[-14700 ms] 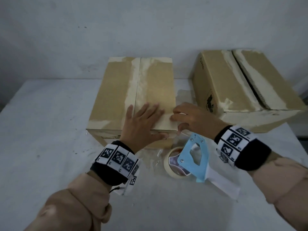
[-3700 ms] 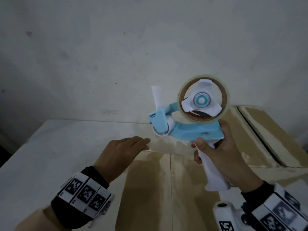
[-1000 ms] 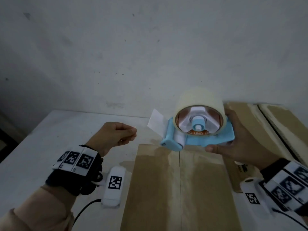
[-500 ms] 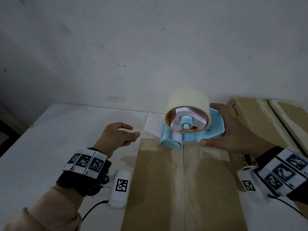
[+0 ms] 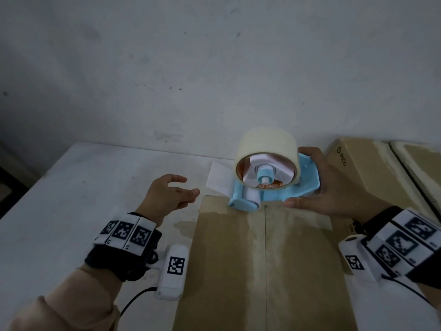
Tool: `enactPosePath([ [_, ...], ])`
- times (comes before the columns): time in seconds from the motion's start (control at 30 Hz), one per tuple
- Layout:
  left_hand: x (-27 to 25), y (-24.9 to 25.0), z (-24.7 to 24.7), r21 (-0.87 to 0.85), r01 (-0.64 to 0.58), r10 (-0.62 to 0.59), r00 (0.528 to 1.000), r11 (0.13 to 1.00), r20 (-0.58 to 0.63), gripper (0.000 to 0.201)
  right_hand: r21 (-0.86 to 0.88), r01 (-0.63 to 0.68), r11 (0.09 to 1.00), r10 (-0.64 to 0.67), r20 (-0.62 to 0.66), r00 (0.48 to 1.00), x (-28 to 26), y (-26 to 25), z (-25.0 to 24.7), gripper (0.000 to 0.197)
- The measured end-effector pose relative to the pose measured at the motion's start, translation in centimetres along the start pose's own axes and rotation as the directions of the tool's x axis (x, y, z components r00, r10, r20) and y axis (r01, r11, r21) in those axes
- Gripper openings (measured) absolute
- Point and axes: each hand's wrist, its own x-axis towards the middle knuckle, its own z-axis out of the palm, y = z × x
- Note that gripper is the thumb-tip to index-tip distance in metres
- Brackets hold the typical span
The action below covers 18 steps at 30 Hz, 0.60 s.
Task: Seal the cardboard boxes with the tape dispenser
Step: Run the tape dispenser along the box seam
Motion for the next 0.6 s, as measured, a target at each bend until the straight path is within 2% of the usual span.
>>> enactPosePath([
  [0.4,0.3,-1.9,0.9,-0.161,0.227,-0.205,0.968,0.960,0.146,0.045,0.022,-0.018,1.000,0.018,-0.019,1.000,-0.1,1.4,0.2,0.077],
  [0.6,0.4,-1.7,1.2,-0.010,0.138,-0.135,0.979,0.990,0.152,0.048,0.049,-0.010,0.999,0.011,-0.026,1.000,0.0,1.6,0.4,0.081],
])
